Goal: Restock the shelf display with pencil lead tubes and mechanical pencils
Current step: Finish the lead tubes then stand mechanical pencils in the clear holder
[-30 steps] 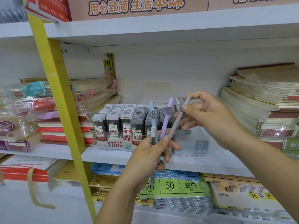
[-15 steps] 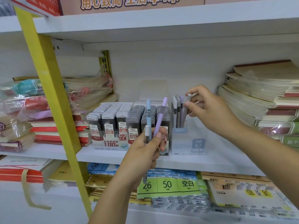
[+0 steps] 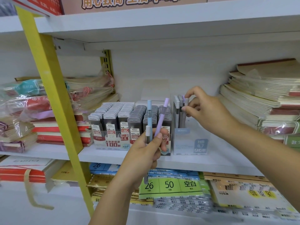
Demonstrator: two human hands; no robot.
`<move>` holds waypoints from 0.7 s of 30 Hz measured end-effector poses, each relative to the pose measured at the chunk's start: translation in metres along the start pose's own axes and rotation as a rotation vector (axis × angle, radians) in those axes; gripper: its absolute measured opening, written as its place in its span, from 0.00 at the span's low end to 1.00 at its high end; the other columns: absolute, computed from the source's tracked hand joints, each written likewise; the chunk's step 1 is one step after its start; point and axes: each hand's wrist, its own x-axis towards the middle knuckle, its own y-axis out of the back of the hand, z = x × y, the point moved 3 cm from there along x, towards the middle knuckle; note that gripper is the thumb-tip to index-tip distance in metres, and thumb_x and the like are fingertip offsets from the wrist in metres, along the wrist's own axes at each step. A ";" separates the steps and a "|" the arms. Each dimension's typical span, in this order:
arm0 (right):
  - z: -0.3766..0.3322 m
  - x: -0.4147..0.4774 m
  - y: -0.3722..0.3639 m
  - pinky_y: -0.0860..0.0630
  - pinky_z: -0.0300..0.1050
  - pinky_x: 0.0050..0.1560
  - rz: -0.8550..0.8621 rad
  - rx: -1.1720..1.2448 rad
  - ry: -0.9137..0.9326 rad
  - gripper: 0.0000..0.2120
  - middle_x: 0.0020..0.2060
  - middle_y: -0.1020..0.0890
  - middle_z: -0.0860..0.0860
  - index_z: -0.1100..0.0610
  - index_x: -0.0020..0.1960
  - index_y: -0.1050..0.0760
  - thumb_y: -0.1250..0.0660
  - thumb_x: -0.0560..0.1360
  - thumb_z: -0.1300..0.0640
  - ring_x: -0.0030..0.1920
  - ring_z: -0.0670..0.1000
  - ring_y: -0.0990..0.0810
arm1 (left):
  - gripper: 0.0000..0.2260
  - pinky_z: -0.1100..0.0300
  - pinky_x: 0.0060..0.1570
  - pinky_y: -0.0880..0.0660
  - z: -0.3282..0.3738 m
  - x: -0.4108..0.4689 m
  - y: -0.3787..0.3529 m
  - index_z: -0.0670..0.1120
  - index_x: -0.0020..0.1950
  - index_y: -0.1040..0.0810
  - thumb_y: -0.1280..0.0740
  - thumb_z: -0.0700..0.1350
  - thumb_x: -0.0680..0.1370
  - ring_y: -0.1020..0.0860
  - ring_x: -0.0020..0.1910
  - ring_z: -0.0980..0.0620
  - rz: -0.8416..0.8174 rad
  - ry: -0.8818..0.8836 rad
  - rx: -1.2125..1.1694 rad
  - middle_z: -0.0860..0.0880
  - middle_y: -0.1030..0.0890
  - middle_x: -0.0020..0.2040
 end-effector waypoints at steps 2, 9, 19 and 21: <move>0.000 0.000 -0.002 0.22 0.49 0.43 -0.008 -0.077 0.033 0.11 0.36 0.19 0.46 0.49 0.52 0.30 0.29 0.74 0.55 0.39 0.48 0.20 | 0.10 0.66 0.26 0.39 0.000 0.000 0.000 0.50 0.59 0.19 0.40 0.46 0.85 0.37 0.28 0.57 -0.001 -0.002 0.000 0.52 0.23 0.35; -0.030 -0.010 0.012 0.29 0.31 0.40 0.191 0.044 0.037 0.05 0.43 0.21 0.46 0.50 0.52 0.23 0.34 0.78 0.53 0.40 0.44 0.24 | 0.12 0.66 0.25 0.38 0.002 -0.001 -0.003 0.55 0.53 0.16 0.39 0.47 0.84 0.36 0.28 0.57 -0.027 -0.012 -0.019 0.52 0.23 0.36; -0.052 -0.018 0.013 0.20 0.42 0.35 0.060 0.767 -0.191 0.10 0.39 0.14 0.53 0.52 0.56 0.26 0.35 0.78 0.64 0.37 0.51 0.15 | 0.09 0.67 0.24 0.37 0.002 -0.002 -0.011 0.53 0.58 0.18 0.38 0.47 0.84 0.35 0.27 0.58 -0.040 -0.025 -0.004 0.53 0.22 0.36; -0.041 -0.013 0.031 0.21 0.41 0.34 0.229 0.742 -0.140 0.11 0.38 0.15 0.53 0.49 0.54 0.27 0.37 0.79 0.65 0.38 0.51 0.15 | 0.09 0.67 0.24 0.37 0.003 -0.002 -0.009 0.56 0.56 0.18 0.37 0.48 0.83 0.35 0.27 0.58 -0.024 -0.034 -0.005 0.54 0.21 0.36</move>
